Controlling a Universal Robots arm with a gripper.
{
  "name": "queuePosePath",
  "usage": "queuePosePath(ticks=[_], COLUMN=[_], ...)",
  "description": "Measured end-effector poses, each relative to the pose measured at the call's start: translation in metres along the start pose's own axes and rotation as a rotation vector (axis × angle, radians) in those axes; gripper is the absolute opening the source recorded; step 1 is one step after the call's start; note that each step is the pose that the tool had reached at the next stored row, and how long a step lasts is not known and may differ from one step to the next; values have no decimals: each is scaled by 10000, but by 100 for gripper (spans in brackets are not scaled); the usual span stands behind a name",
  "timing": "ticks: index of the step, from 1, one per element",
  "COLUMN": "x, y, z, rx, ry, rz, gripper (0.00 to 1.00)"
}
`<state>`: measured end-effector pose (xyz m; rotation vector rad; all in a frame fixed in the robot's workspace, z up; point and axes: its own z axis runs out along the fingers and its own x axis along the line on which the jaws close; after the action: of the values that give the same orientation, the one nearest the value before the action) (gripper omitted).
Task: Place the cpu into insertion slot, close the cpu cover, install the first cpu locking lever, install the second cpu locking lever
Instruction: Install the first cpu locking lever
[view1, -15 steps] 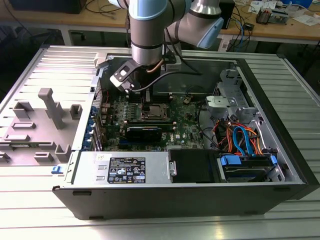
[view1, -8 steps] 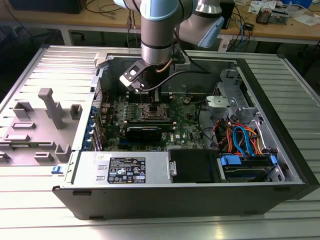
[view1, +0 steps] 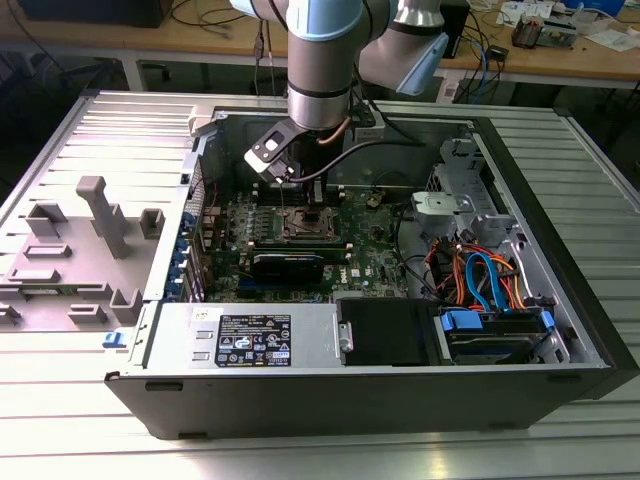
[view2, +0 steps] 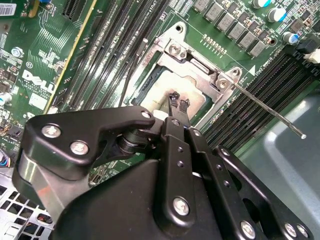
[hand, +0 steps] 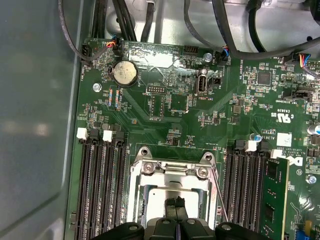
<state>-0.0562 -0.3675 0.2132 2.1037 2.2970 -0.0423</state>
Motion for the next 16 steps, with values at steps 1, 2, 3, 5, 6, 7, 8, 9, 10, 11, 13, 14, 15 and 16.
queuePosePath(ticks=[1,2,3,5,6,7,8,9,10,11,13,14,15,16], x=[0,0,0,-1,-1,-1,-1,-2,-2,-3,-4,-5,-7,-7], y=[0,0,1,0,0,0,0,0,0,0,0,1,1,1], z=[0,-3,-7,-22,-28,-34,-39,-47,-57,-73,-101,-141,-171,-185], rx=[0,0,0,0,0,0,1,0,0,0,1,2,4,6], ry=[-1,-1,-1,0,-1,-1,-1,-1,-1,-1,-1,0,0,0], rz=[0,0,1,1,1,1,1,1,0,0,0,0,0,0], gripper=[11,11,11,11,11,11,11,11,11,11,11,11,11,11])
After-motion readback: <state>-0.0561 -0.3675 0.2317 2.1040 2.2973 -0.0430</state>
